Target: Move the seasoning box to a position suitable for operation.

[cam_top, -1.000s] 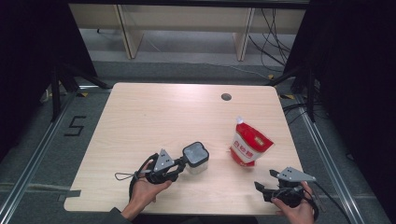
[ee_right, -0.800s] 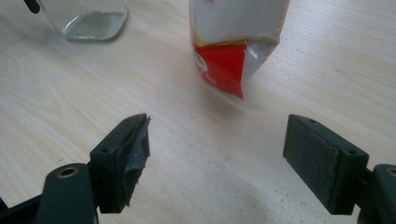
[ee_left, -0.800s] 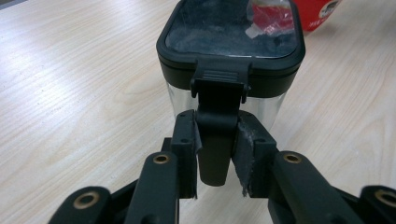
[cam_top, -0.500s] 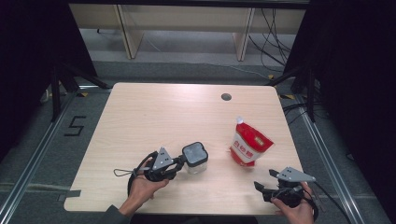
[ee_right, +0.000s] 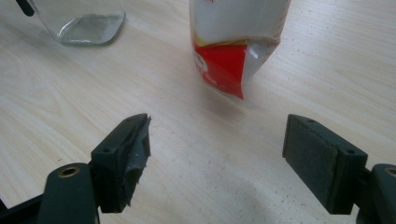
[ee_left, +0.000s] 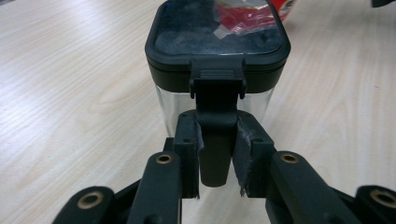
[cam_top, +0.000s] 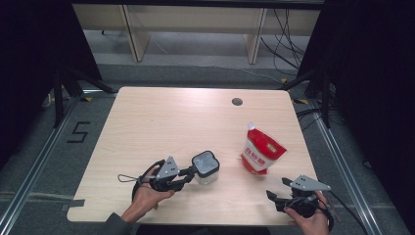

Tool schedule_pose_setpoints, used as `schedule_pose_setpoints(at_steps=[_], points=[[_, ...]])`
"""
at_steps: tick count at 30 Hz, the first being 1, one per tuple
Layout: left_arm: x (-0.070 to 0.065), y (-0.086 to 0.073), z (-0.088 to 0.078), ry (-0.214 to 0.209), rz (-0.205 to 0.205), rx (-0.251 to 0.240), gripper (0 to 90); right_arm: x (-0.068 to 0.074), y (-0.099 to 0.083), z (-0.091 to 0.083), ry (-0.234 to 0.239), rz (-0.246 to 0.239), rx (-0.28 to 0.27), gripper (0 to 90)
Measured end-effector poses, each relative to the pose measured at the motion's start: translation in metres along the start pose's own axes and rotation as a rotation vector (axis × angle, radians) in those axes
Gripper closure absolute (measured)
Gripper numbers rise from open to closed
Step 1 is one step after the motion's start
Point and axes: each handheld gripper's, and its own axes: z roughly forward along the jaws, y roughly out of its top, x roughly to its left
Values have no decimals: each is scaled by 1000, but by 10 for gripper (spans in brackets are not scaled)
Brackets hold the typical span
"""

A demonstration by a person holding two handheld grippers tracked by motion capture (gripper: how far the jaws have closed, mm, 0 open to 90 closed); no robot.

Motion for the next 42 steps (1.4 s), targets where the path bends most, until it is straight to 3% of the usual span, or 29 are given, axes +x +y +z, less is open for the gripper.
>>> schedule_pose_setpoints(at_steps=[9, 10, 11, 12, 14, 15, 16, 17, 18, 20, 22, 26, 28, 31, 33, 35, 37, 39, 41, 42], points=[[-14, -1, 1, -79, 21, -24, 722, -2, 0, 1, 6, -22, -5, 243], [-18, 0, 2, -106, 30, -23, 722, 1, 0, 0, 0, 7, 1, 242], [-18, 0, 2, -106, 30, -23, 722, 1, 0, 0, 0, 7, 1, 242], [-19, 0, 1, -104, 41, -16, 722, -2, 0, 1, 5, -20, -4, 243], [-24, 0, 3, -135, 55, -28, 722, 2, 0, -1, -4, 14, 8, 243], [-24, 0, 3, -135, 55, -28, 722, 2, 0, -1, -4, 14, 8, 243], [-25, 0, 3, -144, 63, -29, 722, -1, 0, 0, -7, -19, -5, 243], [-25, 0, 2, -145, 72, -21, 722, -1, 0, 1, 15, -20, -4, 242], [-27, 0, 3, -165, 64, -37, 722, 2, -1, 0, 9, 10, 1, 243], [-27, 0, 3, -173, 78, -30, 722, -1, 0, 0, -3, -17, -5, 242], [-28, -1, 4, -183, 75, -40, 722, -2, 0, 1, 6, -20, -4, 242], [-27, -1, 3, -216, 112, -41, 721, 0, 0, 1, 7, -18, -2, 242], [-29, -1, 3, -223, 95, -43, 722, 2, 0, 1, 13, 5, 9, 242], [-29, -1, 3, -230, 97, -46, 721, 0, 0, 1, 7, -16, 0, 241], [-27, -1, 3, -239, 118, -32, 721, 0, 0, 2, 12, -24, 0, 241], [-27, 0, 3, -247, 128, -37, 721, 2, 0, 1, 12, 3, 7, 241], [-28, -1, 4, -259, 109, -47, 721, -1, 0, 2, 4, -31, -7, 241], [-28, -1, 3, -257, 111, -41, 720, 2, 0, 1, 16, 2, 8, 241], [-28, -1, 3, -254, 113, -38, 719, 2, 0, 1, 16, 2, 7, 241], [-27, 0, 3, -243, 114, -35, 718, -1, 0, 2, -1, -35, -9, 241]])
